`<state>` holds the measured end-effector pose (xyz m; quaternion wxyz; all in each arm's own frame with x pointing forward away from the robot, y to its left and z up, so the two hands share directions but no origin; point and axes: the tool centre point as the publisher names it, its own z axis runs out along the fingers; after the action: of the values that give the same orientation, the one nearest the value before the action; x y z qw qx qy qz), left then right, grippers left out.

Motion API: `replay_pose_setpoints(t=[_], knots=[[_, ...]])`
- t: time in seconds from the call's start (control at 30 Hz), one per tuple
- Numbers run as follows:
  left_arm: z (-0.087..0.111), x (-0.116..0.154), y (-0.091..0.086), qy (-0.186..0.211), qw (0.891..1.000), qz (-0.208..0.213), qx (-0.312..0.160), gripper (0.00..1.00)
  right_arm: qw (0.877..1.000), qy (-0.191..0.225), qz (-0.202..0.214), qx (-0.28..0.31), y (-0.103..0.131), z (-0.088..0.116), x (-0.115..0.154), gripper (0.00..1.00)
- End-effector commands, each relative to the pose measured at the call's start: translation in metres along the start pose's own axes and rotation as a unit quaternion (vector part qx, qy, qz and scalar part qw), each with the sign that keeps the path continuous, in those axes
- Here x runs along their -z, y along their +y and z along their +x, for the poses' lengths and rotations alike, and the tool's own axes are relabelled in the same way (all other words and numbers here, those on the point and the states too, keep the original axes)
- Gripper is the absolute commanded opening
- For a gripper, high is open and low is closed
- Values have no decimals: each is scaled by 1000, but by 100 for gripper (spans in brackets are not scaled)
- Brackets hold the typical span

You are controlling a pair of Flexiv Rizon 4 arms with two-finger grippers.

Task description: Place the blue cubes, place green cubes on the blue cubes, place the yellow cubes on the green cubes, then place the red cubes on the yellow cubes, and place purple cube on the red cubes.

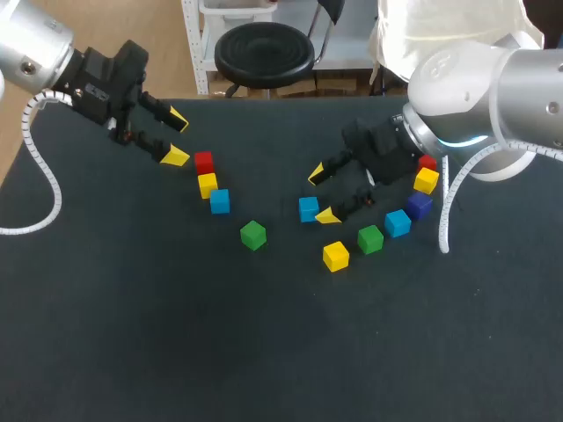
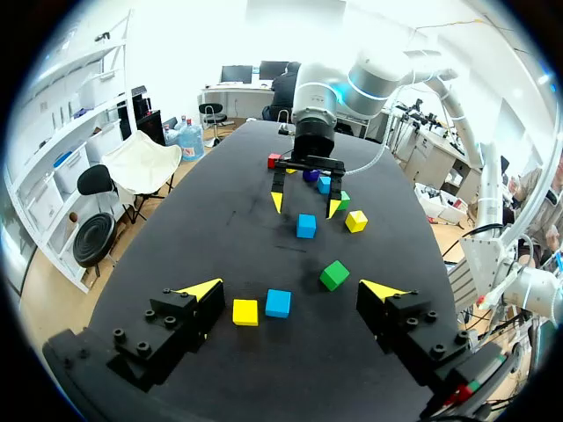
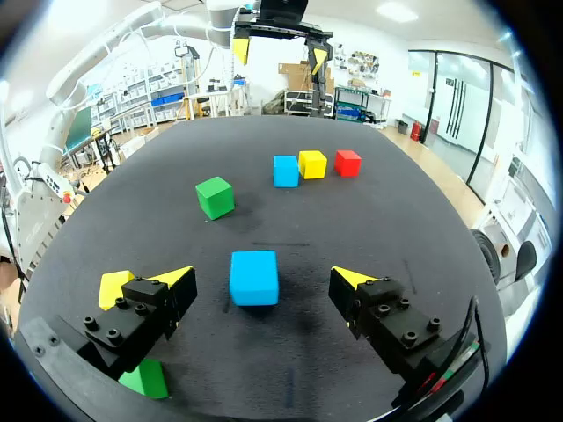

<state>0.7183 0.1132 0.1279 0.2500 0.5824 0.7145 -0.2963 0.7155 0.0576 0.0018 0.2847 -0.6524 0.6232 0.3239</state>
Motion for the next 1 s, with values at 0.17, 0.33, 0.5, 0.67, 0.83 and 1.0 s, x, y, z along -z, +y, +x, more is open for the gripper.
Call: replay_pose_setpoints(t=[0.17, 0.33, 0.5, 0.67, 0.83, 1.0], knots=[[1, 0, -1, -2, 1000, -1, -1, 100, 1000, -11, 8, 9, 5, -6, 22, 100], [1, 0, -1, -2, 1000, -1, -1, 100, 1000, -16, 16, 11, 17, -4, 42, 100], [1, 0, -1, -2, 1000, -1, -1, 100, 1000, -10, 13, 11, 23, -3, 45, 100], [1, 0, -1, -2, 1000, -1, -1, 100, 1000, -8, 20, 3, 31, 1, 50, 100], [1, 0, -1, -2, 1000, -1, -1, 100, 999, -16, 35, -7, 45, 10, 69, 100], [1, 0, -1, -2, 1000, -1, -1, 100, 999, -22, 35, -10, 58, 19, 88, 100]])
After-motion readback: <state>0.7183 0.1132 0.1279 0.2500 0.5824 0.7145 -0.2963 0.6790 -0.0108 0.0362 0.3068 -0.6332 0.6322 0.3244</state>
